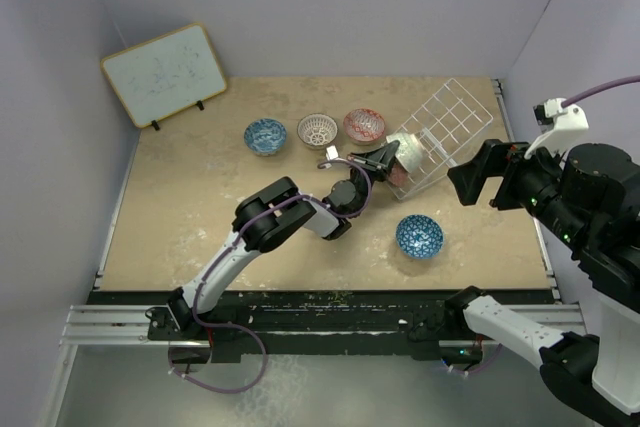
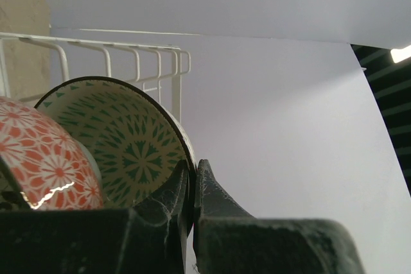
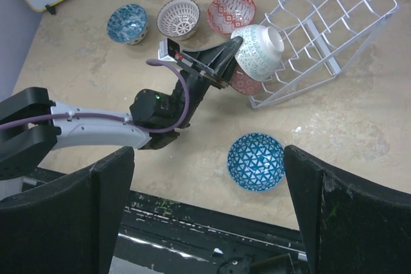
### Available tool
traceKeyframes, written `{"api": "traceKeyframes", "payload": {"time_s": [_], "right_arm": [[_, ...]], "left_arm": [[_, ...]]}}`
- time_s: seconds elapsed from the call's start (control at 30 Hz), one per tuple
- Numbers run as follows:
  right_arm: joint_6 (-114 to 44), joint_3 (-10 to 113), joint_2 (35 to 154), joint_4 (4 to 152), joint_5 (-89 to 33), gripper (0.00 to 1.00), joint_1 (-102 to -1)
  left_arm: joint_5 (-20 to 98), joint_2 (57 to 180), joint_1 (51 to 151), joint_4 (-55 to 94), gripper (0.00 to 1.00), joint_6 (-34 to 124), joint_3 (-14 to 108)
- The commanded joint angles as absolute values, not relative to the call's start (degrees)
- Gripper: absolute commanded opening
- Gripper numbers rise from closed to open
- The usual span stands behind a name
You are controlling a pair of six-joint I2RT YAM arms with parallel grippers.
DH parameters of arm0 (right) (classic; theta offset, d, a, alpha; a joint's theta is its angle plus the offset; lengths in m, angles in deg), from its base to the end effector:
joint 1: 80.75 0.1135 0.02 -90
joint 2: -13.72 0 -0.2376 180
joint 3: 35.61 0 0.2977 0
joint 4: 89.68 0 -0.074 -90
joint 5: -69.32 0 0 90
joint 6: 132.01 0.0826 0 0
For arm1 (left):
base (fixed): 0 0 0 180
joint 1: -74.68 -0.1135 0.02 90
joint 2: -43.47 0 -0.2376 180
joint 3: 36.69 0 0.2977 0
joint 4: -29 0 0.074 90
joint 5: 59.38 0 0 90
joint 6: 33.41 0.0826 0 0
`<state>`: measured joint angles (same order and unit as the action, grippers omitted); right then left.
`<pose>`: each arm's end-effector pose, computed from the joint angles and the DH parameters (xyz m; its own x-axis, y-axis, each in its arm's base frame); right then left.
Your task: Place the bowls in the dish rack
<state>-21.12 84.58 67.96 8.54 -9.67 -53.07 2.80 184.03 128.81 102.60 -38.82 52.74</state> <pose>0.1416 0.0565 0.5359 -0.3303 0.2220 -0.9174 -0.1879 0.9370 0.2944 0.3396 -0.4038 0.0889 -0.4830 -0.8346 0.2647 0.1792 -0.3901 -0.9031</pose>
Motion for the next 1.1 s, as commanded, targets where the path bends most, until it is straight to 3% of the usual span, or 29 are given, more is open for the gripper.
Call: {"api": "traceKeyframes", "payload": {"time_s": [0.0, 0.4, 1.07], "right_arm": [[-22.4, 83.7, 68.6, 10.6, -9.5, 1.00, -53.2], [-22.2, 82.1, 68.8, 11.9, -10.1, 1.00, -53.2], [-21.8, 80.4, 68.0, 12.4, -10.9, 1.00, -53.2]], "left_arm": [[1.8, 183.8, 128.7, 111.9, 0.00, -41.2, 54.4], [2.4, 181.2, 127.5, 111.9, 0.00, -40.3, 49.9], [3.3, 174.8, 127.5, 104.3, 0.11, -41.5, 43.2]]}}
